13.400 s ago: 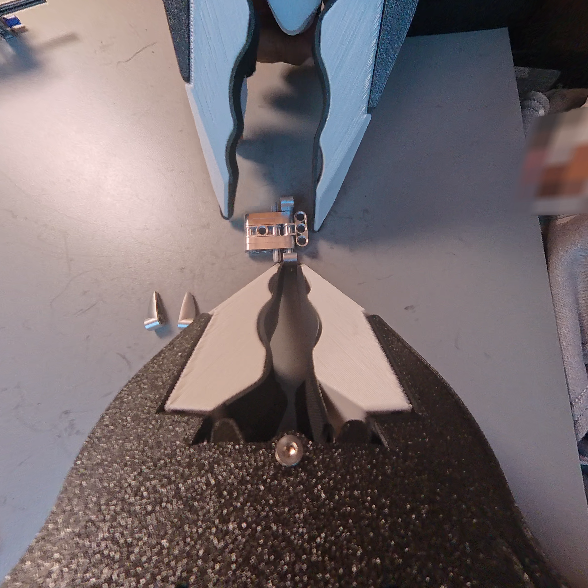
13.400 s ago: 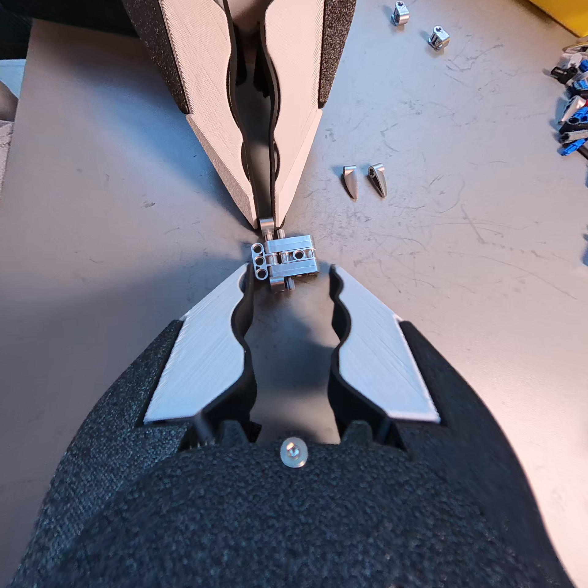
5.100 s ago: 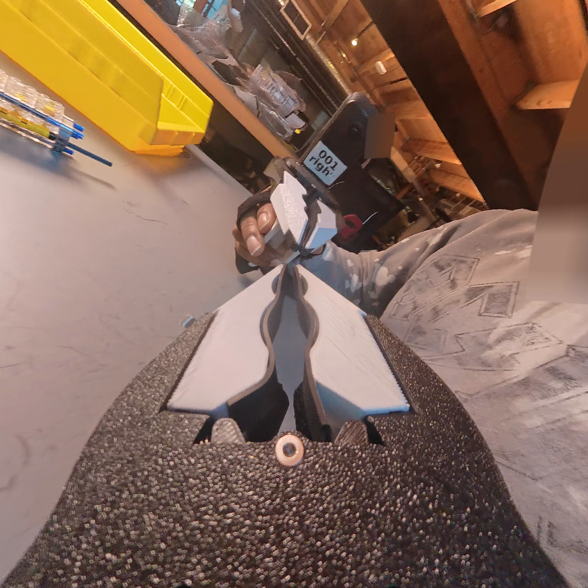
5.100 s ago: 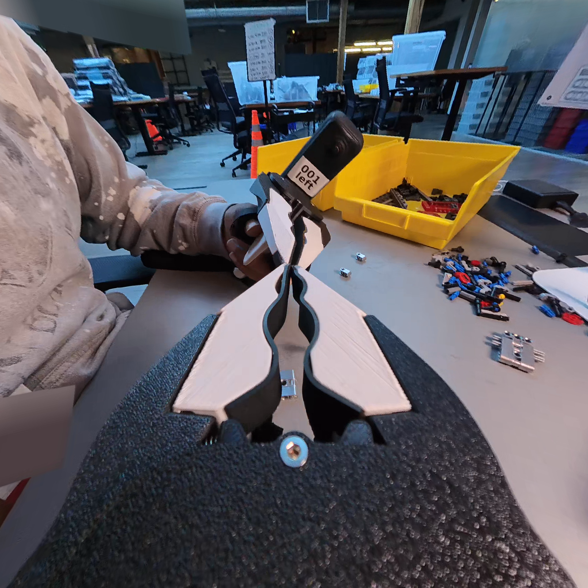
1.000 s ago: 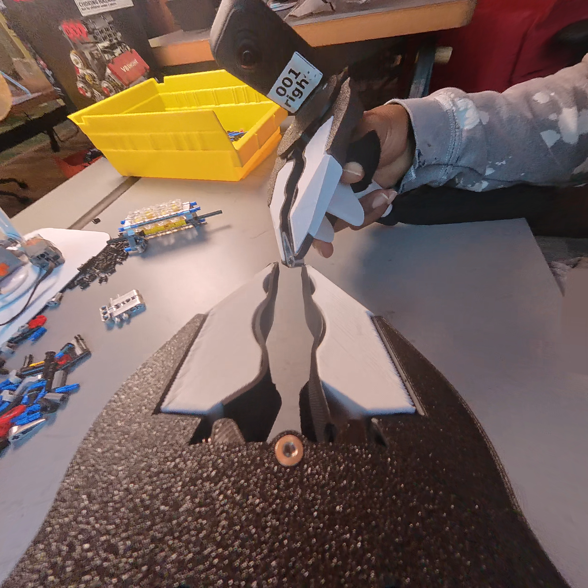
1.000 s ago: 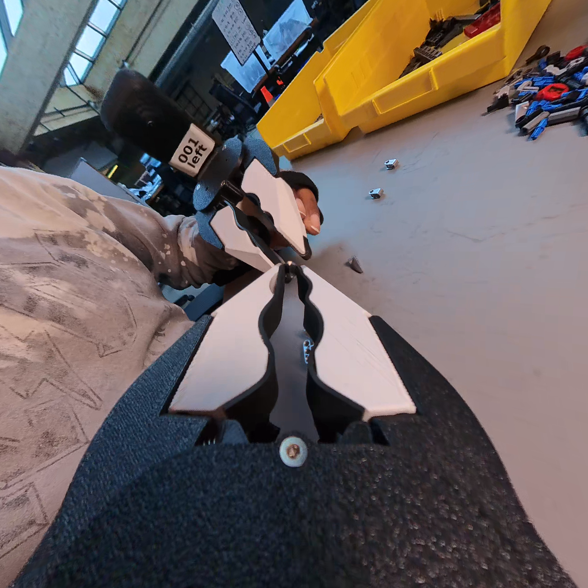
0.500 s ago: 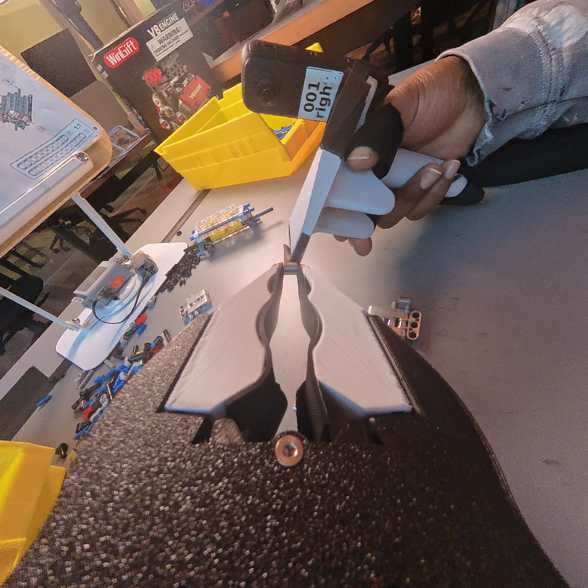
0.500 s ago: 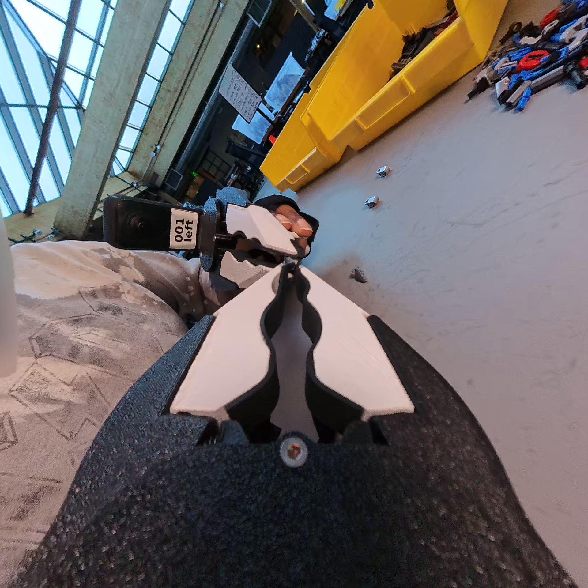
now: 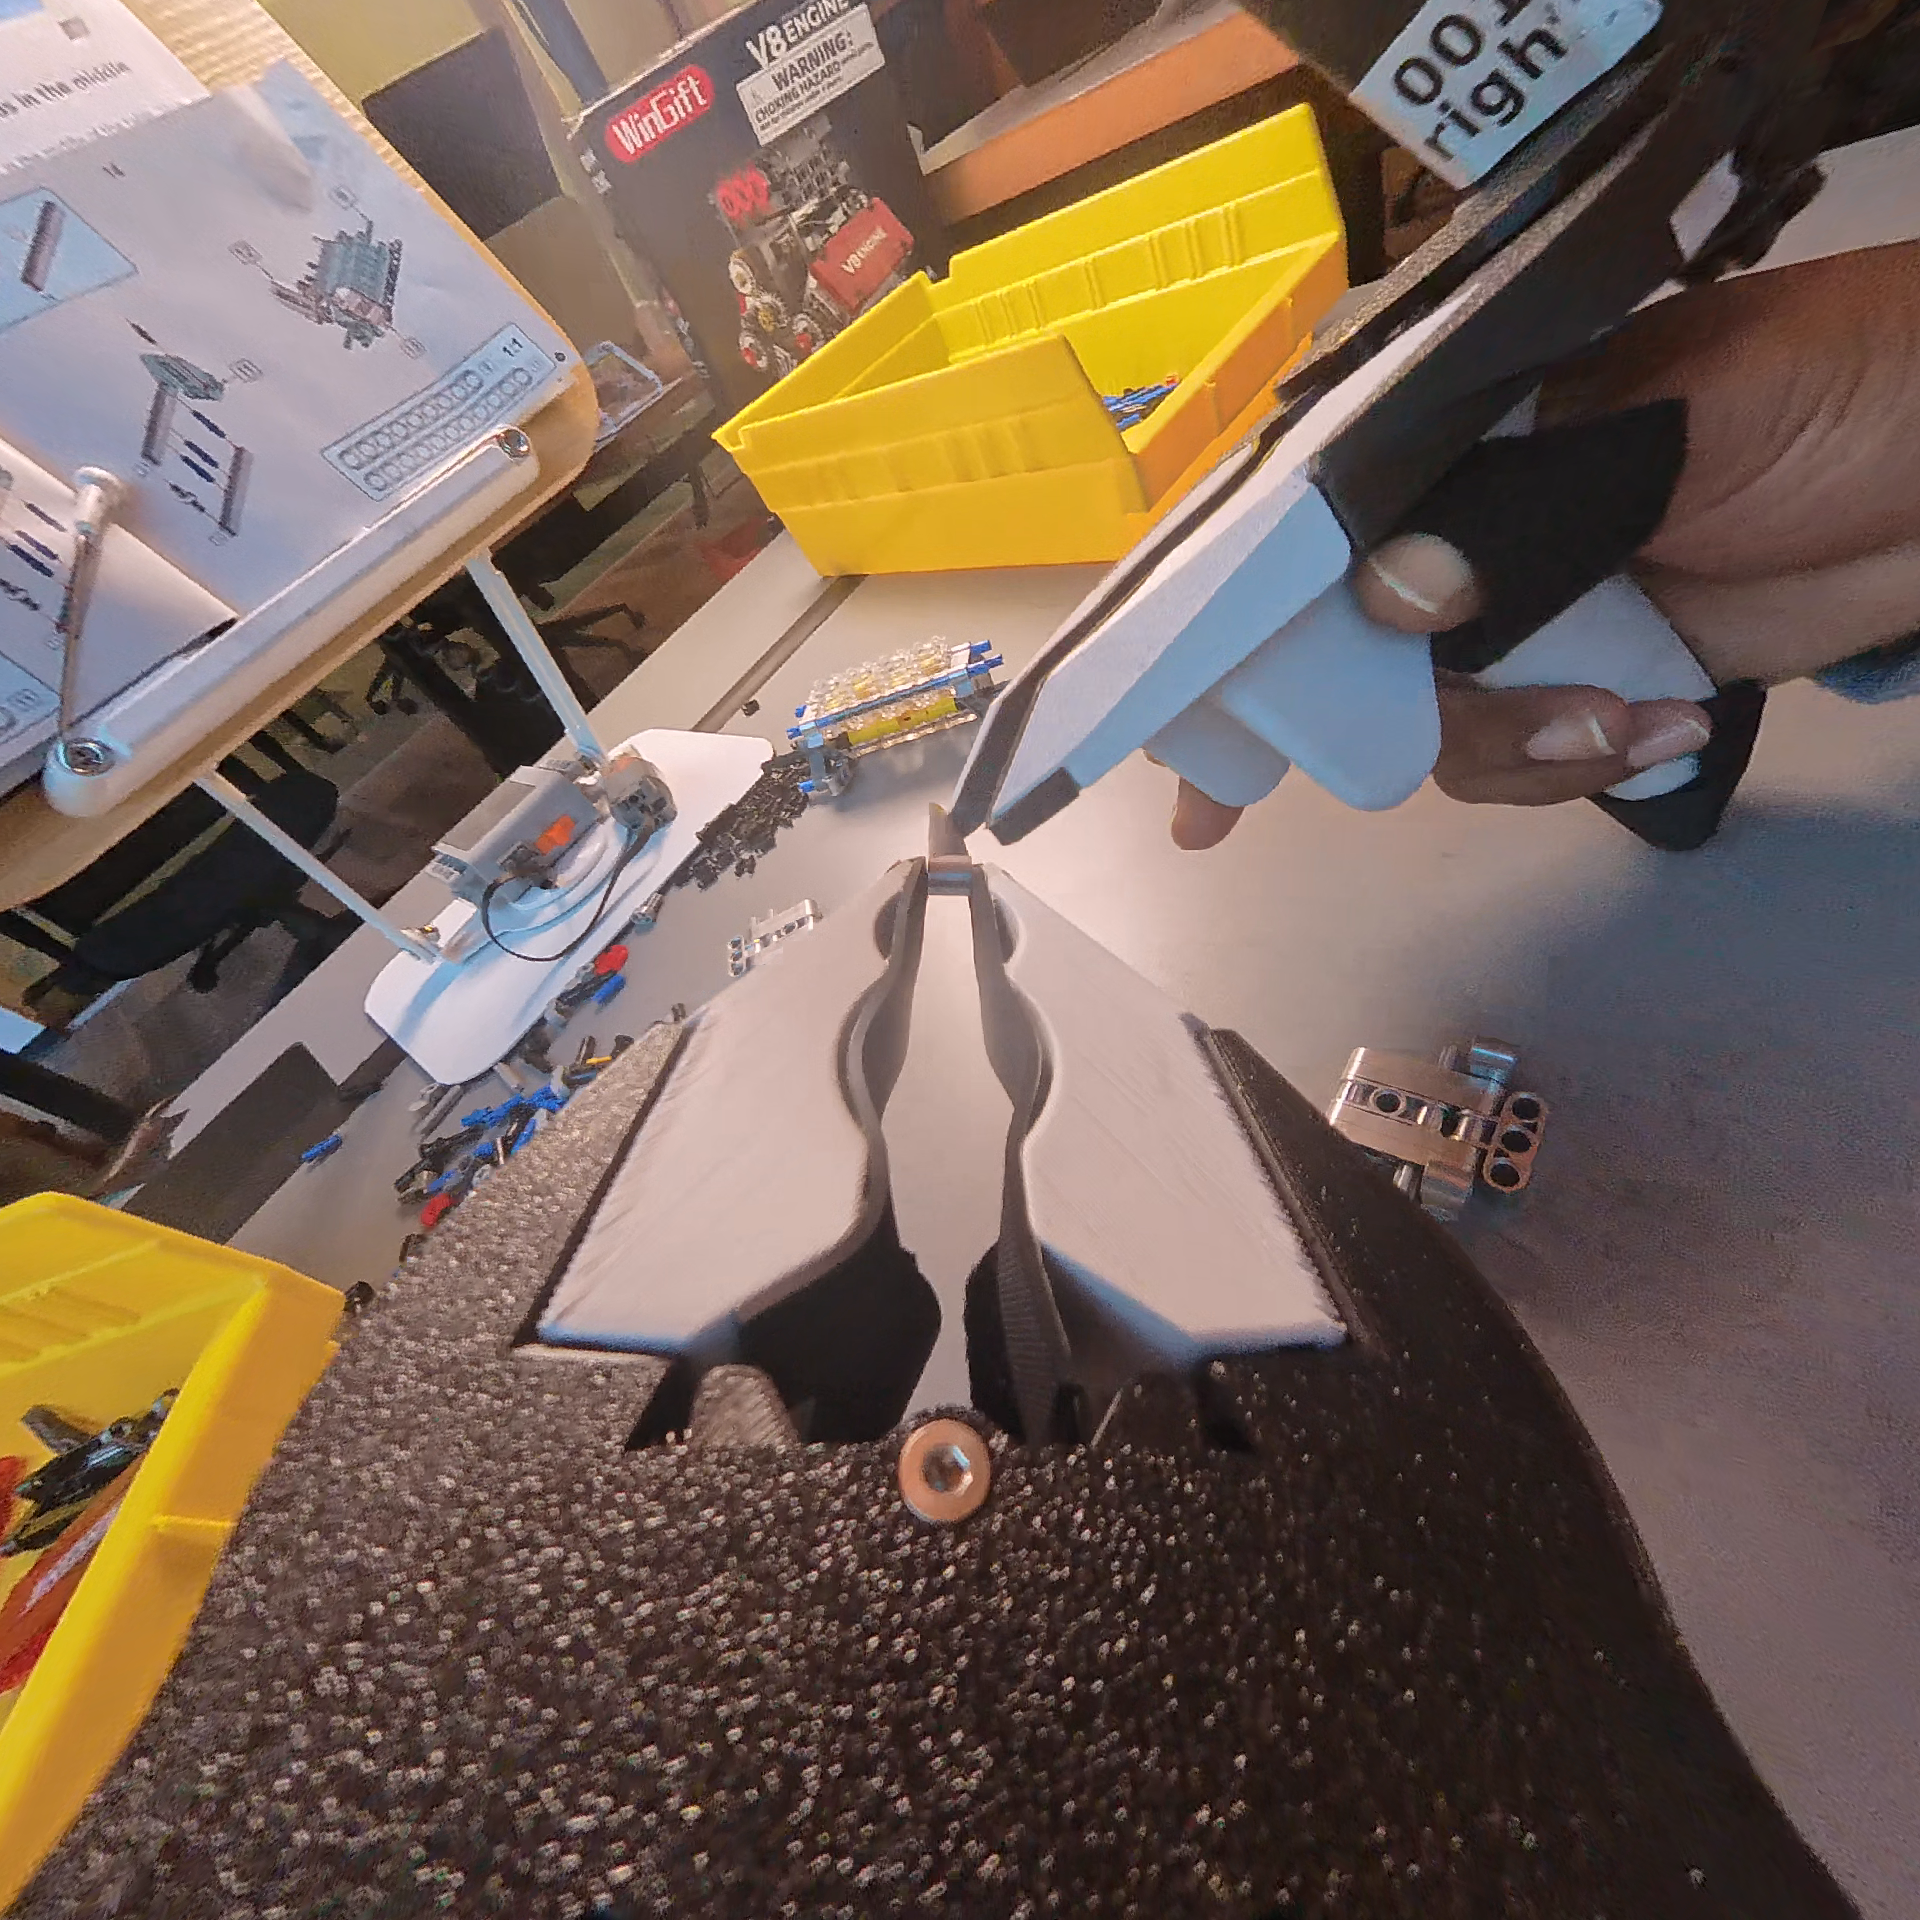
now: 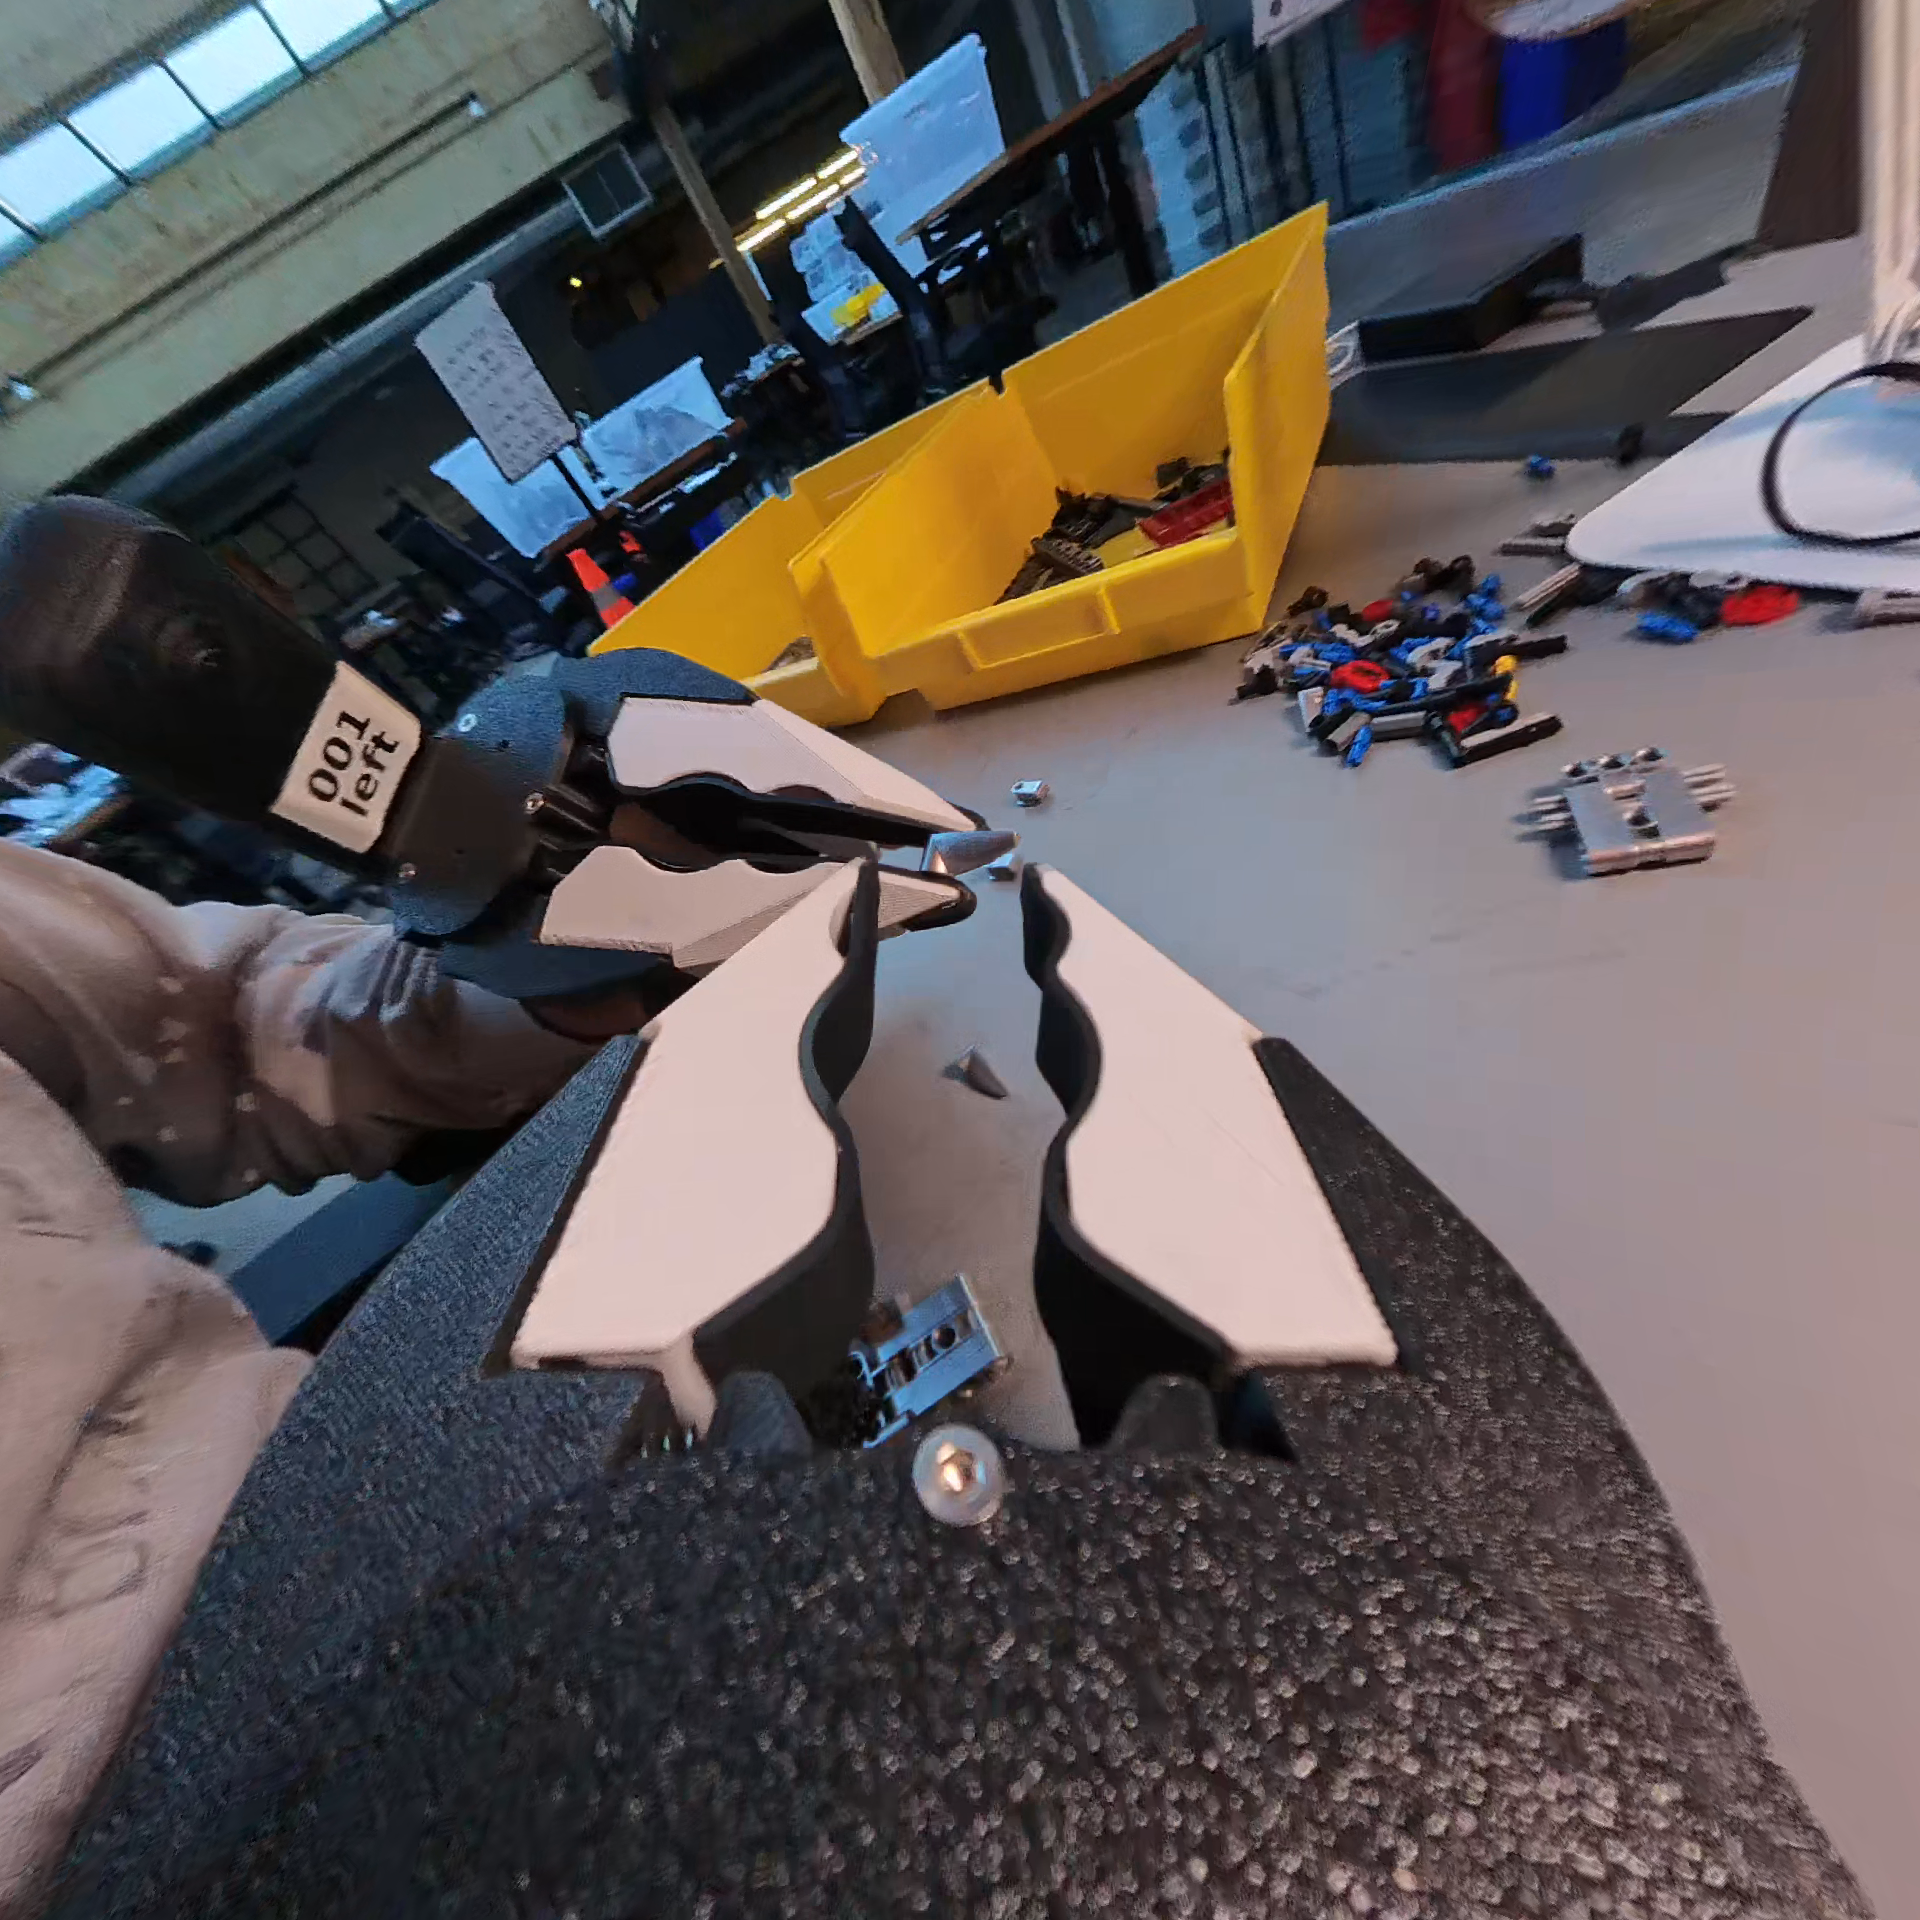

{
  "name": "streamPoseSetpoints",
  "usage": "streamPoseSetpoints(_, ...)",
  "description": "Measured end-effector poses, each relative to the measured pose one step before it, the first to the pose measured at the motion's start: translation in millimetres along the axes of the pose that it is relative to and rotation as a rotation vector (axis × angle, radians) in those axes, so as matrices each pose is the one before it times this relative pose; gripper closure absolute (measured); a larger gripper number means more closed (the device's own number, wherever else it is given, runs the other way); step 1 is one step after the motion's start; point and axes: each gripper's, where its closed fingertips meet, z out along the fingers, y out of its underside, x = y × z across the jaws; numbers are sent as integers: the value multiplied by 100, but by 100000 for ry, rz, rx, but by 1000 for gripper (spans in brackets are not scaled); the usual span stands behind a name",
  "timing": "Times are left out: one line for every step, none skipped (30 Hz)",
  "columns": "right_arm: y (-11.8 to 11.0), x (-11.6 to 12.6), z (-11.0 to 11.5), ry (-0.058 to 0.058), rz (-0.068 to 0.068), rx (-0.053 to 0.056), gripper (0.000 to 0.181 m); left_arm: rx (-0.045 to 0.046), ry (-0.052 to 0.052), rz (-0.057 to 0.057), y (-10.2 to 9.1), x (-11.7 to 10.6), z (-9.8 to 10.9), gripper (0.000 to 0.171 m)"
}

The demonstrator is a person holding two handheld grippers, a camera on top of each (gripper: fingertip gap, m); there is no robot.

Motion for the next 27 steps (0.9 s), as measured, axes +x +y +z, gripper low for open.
streamPoseSetpoints(-108,51,159,3636,-3479,783,155,-6,-1229,1167,-57,-85,13,165)
streamPoseSetpoints(-44,86,130,3424,-3360,283,155,-379,-1438,1340,-12,-119,-13,165)
streamPoseSetpoints(-130,42,68,2821,-2982,816,156,-542,-1160,1347,49,-83,40,165)
streamPoseSetpoints(-57,-162,63,1195,-2989,162,159,-549,-903,965,92,-50,61,165)
streamPoseSetpoints(-40,-169,29,765,-3008,-98,163,-302,-542,578,59,-9,53,165)
streamPoseSetpoints(-45,-101,-10,898,-3055,-66,164,-61,-269,454,19,20,41,165)
streamPoseSetpoints(-20,-34,-1,787,-2232,-238,165,-43,-248,403,29,-7,19,165)
streamPoseSetpoints(14,-35,9,108,-846,-332,165,-137,-134,284,35,15,43,165)
streamPoseSetpoints(24,-21,-13,-634,628,-206,166,50,-48,502,-2,28,62,165)
streamPoseSetpoints(-1,-13,-37,-1042,1374,117,166,314,298,908,-53,86,51,165)
streamPoseSetpoints(10,5,-35,-1081,1239,135,172,347,726,946,-108,203,73,165)
streamPoseSetpoints(42,-99,-35,-1751,866,12,175,-63,238,1154,-29,181,92,165)
streamPoseSetpoints(34,-160,-21,-2321,1745,-77,176,-304,-349,1369,49,68,104,165)
streamPoseSetpoints(67,-38,-2,-1483,2275,-421,176,-222,-10,362,51,55,81,165)
streamPoseSetpoints(50,-12,-11,-1343,1774,-252,177,-11,537,-937,39,33,56,165)
streamPoseSetpoints(-7,16,-27,-1124,1709,25,177,5,518,-1095,42,-32,60,165)
streamPoseSetpoints(-17,39,-33,-959,1877,113,178,-251,302,-554,87,-57,81,165)
streamPoseSetpoints(48,48,-29,-938,1468,-284,179,-383,180,-586,117,-52,70,165)
streamPoseSetpoints(81,20,-63,-1312,1247,-562,181,-64,644,-1356,90,1,67,165)
streamPoseSetpoints(83,49,-41,-1072,1524,-607,181,209,1352,-2305,74,75,37,164)
streamPoseSetpoints(92,111,-45,-482,1365,-683,181,107,1240,-2185,56,59,18,165)
streamPoseSetpoints(171,87,-9,-277,480,-1210,181,33,441,-913,18,3,6,165)
streamPoseSetpoints(107,40,6,-139,-274,-646,181,-185,-127,335,10,0,15,165)
streamPoseSetpoints(87,-56,29,-342,-252,-539,181,-435,-236,792,19,38,21,165)
streamPoseSetpoints(129,-71,70,-352,-114,-744,181,-541,-312,777,58,13,30,165)
streamPoseSetpoints(135,33,72,471,-171,-659,181,-651,-252,715,90,-19,37,165)
streamPoseSetpoints(87,52,56,554,-398,-313,181,-532,-40,423,105,-5,0,165)
